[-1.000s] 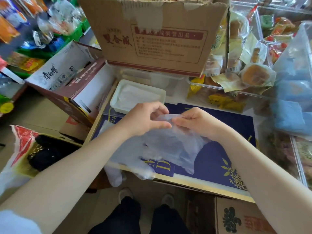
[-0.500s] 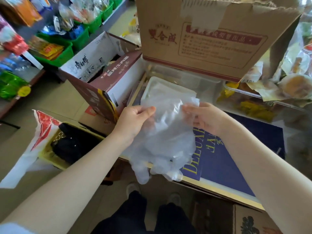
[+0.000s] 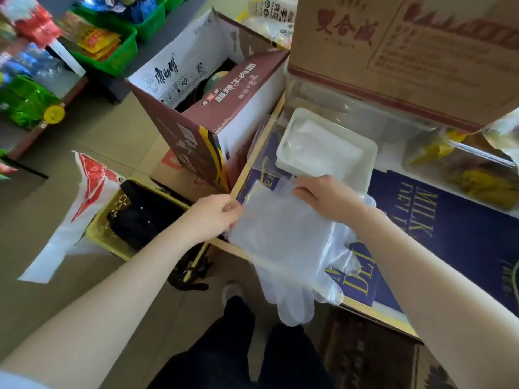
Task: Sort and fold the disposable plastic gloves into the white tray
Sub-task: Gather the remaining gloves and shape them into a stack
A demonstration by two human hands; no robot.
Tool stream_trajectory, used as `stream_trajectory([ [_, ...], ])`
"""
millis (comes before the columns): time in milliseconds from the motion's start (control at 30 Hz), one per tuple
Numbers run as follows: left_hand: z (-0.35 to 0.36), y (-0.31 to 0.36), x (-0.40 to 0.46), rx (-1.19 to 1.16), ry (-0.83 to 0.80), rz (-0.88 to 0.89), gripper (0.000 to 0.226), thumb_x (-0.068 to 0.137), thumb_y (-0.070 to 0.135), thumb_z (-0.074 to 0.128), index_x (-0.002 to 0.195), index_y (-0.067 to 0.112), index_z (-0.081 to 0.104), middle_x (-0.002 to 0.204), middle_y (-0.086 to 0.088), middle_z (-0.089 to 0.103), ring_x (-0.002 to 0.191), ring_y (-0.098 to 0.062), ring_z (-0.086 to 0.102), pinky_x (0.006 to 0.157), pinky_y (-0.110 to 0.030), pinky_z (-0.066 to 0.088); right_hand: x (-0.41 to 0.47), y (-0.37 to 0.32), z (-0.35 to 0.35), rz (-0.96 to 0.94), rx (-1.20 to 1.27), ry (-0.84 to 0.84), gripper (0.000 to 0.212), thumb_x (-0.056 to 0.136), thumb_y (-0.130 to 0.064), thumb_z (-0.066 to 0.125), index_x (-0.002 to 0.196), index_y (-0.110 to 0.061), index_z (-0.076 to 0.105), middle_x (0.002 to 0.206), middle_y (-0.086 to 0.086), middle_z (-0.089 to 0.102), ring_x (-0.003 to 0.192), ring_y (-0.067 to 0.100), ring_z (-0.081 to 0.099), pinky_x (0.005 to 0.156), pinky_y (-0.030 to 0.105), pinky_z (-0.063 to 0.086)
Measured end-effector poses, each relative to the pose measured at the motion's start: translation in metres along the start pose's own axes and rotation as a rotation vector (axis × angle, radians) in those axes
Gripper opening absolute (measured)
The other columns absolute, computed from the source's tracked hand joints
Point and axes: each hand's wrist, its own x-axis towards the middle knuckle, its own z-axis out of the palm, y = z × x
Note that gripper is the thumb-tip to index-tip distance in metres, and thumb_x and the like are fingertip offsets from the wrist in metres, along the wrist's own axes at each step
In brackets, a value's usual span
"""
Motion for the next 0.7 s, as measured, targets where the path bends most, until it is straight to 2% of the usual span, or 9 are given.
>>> stream_trajectory([
  [67,-0.003,-0.018,0.008,-0.006,0.113,-0.025,0.022,0.096,0.037,0.045,0.104,0.022,0.06,0.096,0.006,0.064,0.085,-0.012,0.059,0.065,-0.024,0.045,0.015,-0.007,0.019,-0.038,-0.073,-0.056,0.023,0.099,-0.026,0.041,0.1,-0.008,0.055,0.094,0.011,0.063,0.086,0.031,0.058,0.065,0.035,0.037],
  [167,0.006,-0.032,0.018,0.062,0.056,0.004,0.027,0.097,0.034,0.044,0.117,0.02,0.056,0.109,0.004,0.058,0.094,-0.012,0.055,0.073,-0.025,0.043,0.032,-0.009,0.039,-0.019,-0.05,-0.076,0.022,0.098,-0.031,0.043,0.099,-0.012,0.054,0.097,0.008,0.065,0.088,0.032,0.059,0.074,0.042,0.047],
  [267,0.021,-0.031,0.023,0.222,0.091,0.069,0.034,0.096,0.031,0.045,0.124,0.014,0.052,0.116,-0.003,0.055,0.098,-0.018,0.055,0.081,-0.031,0.047,0.042,-0.004,0.054,0.084,0.01,-0.04,0.017,0.095,-0.027,0.048,0.097,-0.013,0.057,0.096,0.003,0.06,0.093,0.028,0.056,0.077,0.038,0.044],
  [333,0.03,-0.028,0.026,0.382,0.152,0.115,0.04,0.094,0.036,0.048,0.126,0.012,0.048,0.118,-0.005,0.052,0.104,-0.022,0.053,0.083,-0.035,0.048,0.044,-0.003,0.066,0.153,-0.059,0.003,0.02,0.094,-0.027,0.048,0.101,-0.012,0.058,0.104,0.005,0.054,0.103,0.029,0.051,0.083,0.036,0.038],
  [433,0.044,-0.026,0.031,0.657,0.163,0.199,0.053,0.09,0.043,0.053,0.131,0.012,0.038,0.122,-0.008,0.045,0.108,-0.026,0.048,0.079,-0.034,0.044,0.043,-0.011,0.085,0.236,-0.222,0.053,0.035,0.092,-0.036,0.049,0.118,-0.013,0.051,0.123,0.008,0.045,0.114,0.029,0.041,0.094,0.038,0.034],
  [533,0.05,-0.026,0.038,0.833,0.192,0.239,0.047,0.091,0.039,0.052,0.128,0.013,0.038,0.12,-0.009,0.04,0.105,-0.027,0.046,0.068,-0.031,0.033,0.041,-0.015,0.087,0.253,-0.297,0.05,0.059,0.087,-0.051,0.052,0.132,-0.014,0.039,0.128,0.009,0.044,0.118,0.029,0.043,0.096,0.037,0.035],
  [600,0.051,-0.025,0.04,0.847,0.206,0.25,0.041,0.092,0.036,0.052,0.123,0.012,0.044,0.118,-0.008,0.041,0.104,-0.027,0.047,0.067,-0.031,0.031,0.043,-0.012,0.081,0.266,-0.325,0.0,0.07,0.081,-0.062,0.054,0.129,-0.013,0.04,0.125,0.008,0.05,0.117,0.028,0.047,0.096,0.036,0.034],
  [700,0.054,-0.025,0.041,0.861,0.199,0.258,0.038,0.092,0.031,0.051,0.122,0.009,0.045,0.12,-0.008,0.04,0.104,-0.026,0.049,0.066,-0.031,0.031,0.042,-0.01,0.071,0.295,-0.344,-0.087,0.068,0.073,-0.07,0.058,0.11,-0.014,0.049,0.11,0.005,0.061,0.111,0.027,0.05,0.091,0.035,0.032],
])
